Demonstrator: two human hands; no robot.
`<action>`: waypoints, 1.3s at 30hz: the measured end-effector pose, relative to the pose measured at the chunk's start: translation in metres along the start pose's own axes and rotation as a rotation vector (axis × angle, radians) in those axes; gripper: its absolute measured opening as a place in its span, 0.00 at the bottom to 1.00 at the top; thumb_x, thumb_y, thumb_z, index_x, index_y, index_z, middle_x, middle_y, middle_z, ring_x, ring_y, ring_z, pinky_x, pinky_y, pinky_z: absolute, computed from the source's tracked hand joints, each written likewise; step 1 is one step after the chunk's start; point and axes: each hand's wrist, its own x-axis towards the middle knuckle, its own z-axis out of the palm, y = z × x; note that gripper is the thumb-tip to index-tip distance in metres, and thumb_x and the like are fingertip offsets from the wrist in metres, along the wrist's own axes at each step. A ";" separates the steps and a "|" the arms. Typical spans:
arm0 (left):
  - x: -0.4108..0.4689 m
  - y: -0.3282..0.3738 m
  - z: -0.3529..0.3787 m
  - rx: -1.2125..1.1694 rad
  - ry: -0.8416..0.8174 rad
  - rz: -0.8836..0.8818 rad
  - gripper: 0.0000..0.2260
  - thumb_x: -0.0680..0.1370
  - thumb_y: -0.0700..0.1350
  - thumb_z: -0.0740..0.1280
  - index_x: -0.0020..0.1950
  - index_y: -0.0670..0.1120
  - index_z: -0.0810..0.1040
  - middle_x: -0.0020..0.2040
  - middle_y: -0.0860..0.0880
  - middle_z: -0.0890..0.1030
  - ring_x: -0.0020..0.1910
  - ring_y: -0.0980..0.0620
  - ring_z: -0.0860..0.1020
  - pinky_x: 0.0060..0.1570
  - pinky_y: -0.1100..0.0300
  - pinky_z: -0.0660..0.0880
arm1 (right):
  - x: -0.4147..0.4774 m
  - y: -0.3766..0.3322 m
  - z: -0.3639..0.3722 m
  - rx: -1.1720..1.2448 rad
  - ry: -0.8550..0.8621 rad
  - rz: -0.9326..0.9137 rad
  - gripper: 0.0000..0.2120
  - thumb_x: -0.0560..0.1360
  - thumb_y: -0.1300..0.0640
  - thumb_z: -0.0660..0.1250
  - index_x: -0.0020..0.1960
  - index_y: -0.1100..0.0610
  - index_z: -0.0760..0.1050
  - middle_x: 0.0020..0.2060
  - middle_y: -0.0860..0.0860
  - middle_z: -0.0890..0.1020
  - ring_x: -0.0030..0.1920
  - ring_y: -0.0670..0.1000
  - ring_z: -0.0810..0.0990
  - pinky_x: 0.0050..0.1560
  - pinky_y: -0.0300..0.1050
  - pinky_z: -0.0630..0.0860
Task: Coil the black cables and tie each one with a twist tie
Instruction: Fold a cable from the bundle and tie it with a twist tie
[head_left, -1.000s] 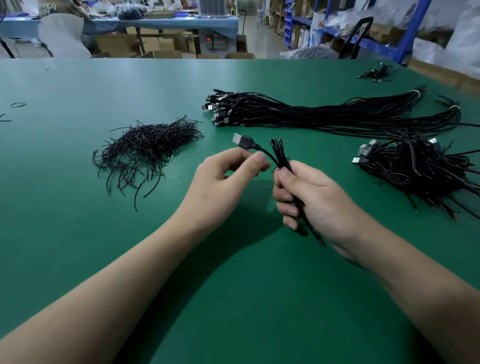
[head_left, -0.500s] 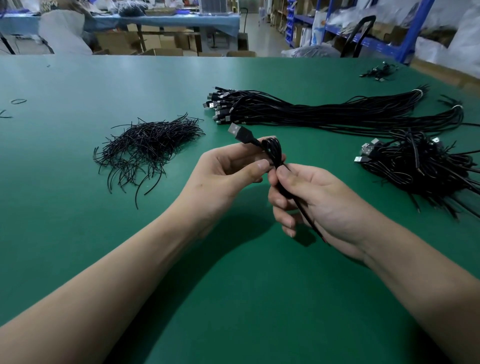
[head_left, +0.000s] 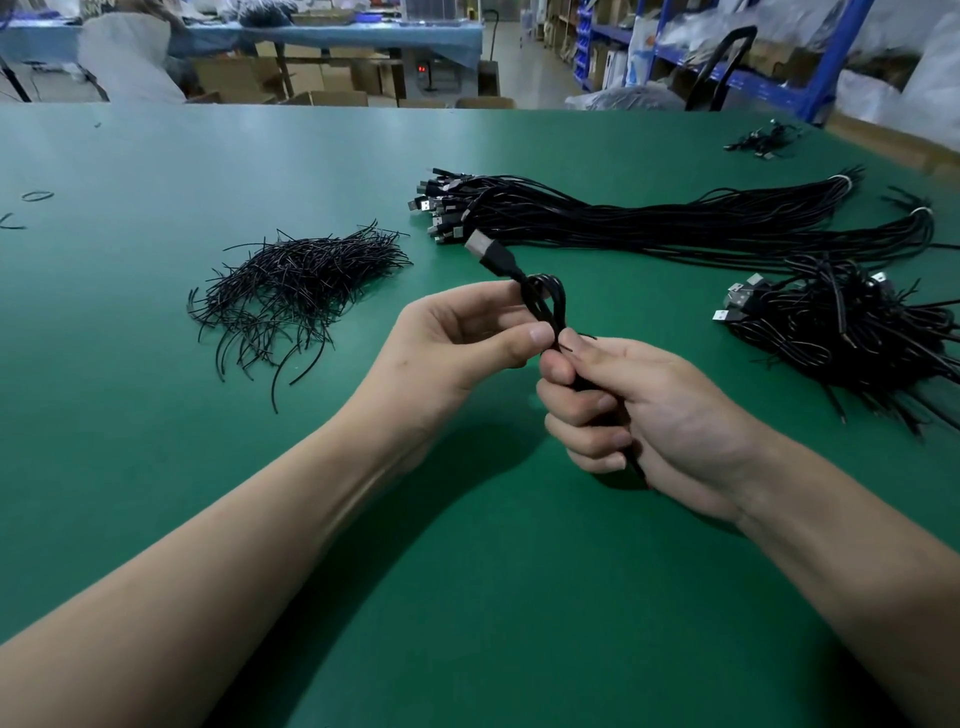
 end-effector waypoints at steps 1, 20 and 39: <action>0.000 0.000 0.001 0.002 0.004 -0.007 0.17 0.70 0.41 0.74 0.58 0.43 0.83 0.47 0.45 0.85 0.44 0.52 0.81 0.57 0.53 0.76 | 0.000 -0.001 0.000 0.028 -0.018 0.004 0.14 0.83 0.48 0.56 0.42 0.53 0.68 0.30 0.47 0.58 0.26 0.46 0.55 0.26 0.38 0.57; -0.004 -0.002 0.001 0.056 -0.064 -0.129 0.12 0.78 0.50 0.70 0.47 0.42 0.86 0.42 0.53 0.82 0.48 0.53 0.77 0.55 0.51 0.68 | -0.002 -0.002 0.002 0.190 -0.094 -0.037 0.12 0.84 0.53 0.55 0.46 0.56 0.73 0.30 0.47 0.63 0.26 0.45 0.63 0.26 0.37 0.67; -0.004 0.002 -0.001 0.176 -0.083 0.037 0.13 0.79 0.45 0.68 0.52 0.36 0.83 0.44 0.45 0.82 0.43 0.55 0.76 0.49 0.64 0.73 | 0.001 0.004 -0.004 -0.001 0.051 -0.035 0.13 0.79 0.47 0.64 0.52 0.57 0.77 0.31 0.51 0.74 0.29 0.50 0.74 0.32 0.42 0.75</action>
